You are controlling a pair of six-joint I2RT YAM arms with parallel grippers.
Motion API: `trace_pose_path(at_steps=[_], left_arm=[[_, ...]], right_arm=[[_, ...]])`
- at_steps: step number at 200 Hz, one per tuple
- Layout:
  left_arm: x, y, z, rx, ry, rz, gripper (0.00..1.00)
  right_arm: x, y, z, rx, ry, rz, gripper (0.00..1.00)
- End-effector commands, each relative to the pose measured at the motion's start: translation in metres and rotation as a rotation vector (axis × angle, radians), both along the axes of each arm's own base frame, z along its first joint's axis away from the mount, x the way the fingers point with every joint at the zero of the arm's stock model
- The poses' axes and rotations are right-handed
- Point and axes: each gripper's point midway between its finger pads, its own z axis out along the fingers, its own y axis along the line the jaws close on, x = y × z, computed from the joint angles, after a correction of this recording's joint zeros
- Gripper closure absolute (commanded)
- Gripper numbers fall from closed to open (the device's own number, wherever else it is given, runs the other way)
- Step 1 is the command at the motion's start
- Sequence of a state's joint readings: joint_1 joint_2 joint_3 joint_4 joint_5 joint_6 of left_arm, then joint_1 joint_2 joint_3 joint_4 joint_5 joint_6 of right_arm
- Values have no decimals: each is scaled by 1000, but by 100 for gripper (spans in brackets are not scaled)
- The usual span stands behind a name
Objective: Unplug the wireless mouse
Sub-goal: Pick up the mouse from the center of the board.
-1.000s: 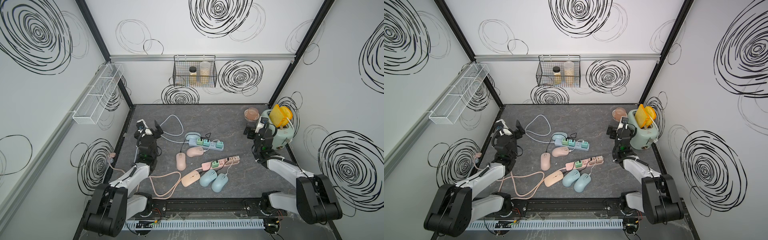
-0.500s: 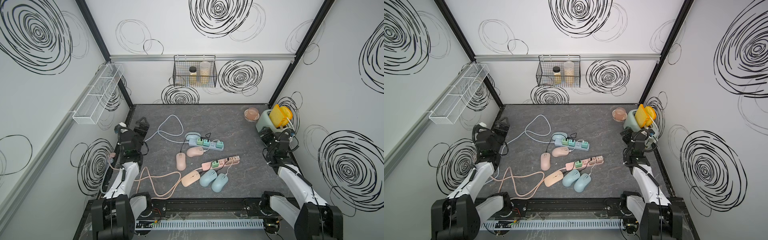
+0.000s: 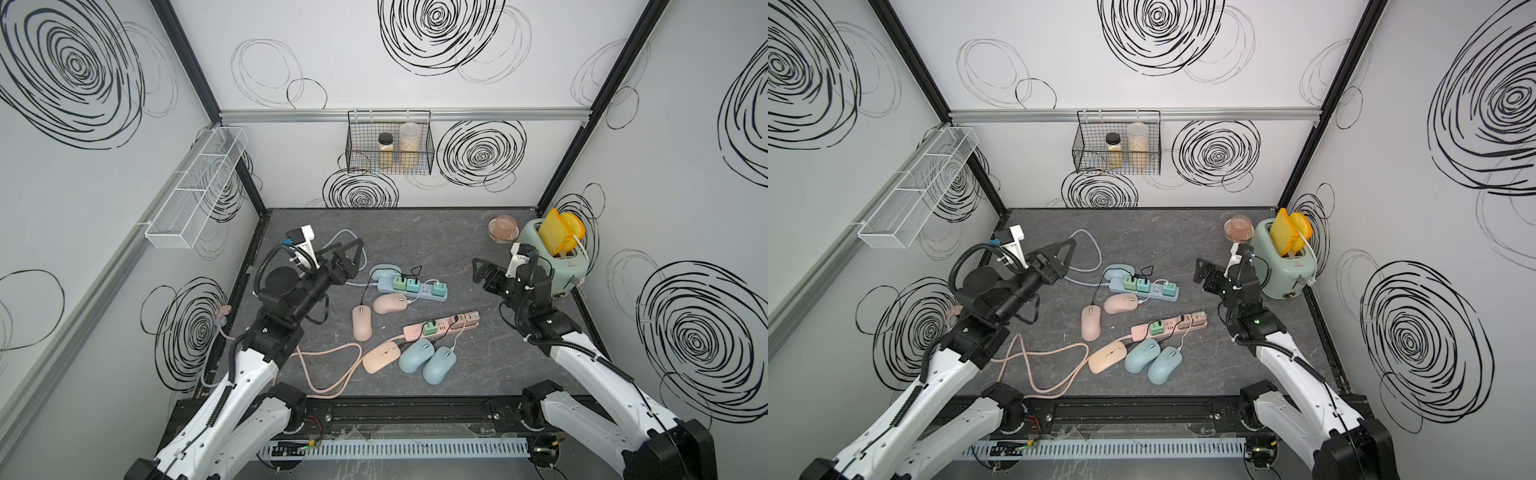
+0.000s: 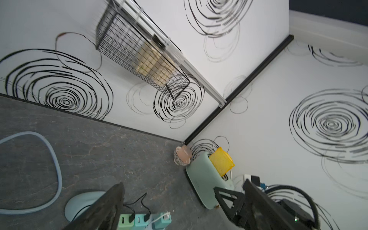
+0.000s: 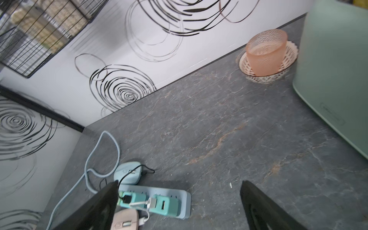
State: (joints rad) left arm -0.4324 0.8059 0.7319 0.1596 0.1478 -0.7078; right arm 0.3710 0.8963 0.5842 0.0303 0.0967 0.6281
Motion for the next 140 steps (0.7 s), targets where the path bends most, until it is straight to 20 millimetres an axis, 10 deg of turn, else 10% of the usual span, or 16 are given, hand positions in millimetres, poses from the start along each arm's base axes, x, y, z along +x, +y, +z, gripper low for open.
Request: trace_pose_path(at_steps=[1, 79, 140], left_arm=[[-20, -27, -67, 267, 139, -61, 2], [-137, -91, -215, 875, 269, -249, 2], [-140, -67, -279, 959, 387, -253, 3]], right_arm=[[-21, 21, -13, -40, 28, 100, 2], [-77, 94, -42, -60, 120, 394, 2], [-91, 104, -60, -53, 179, 452, 2]])
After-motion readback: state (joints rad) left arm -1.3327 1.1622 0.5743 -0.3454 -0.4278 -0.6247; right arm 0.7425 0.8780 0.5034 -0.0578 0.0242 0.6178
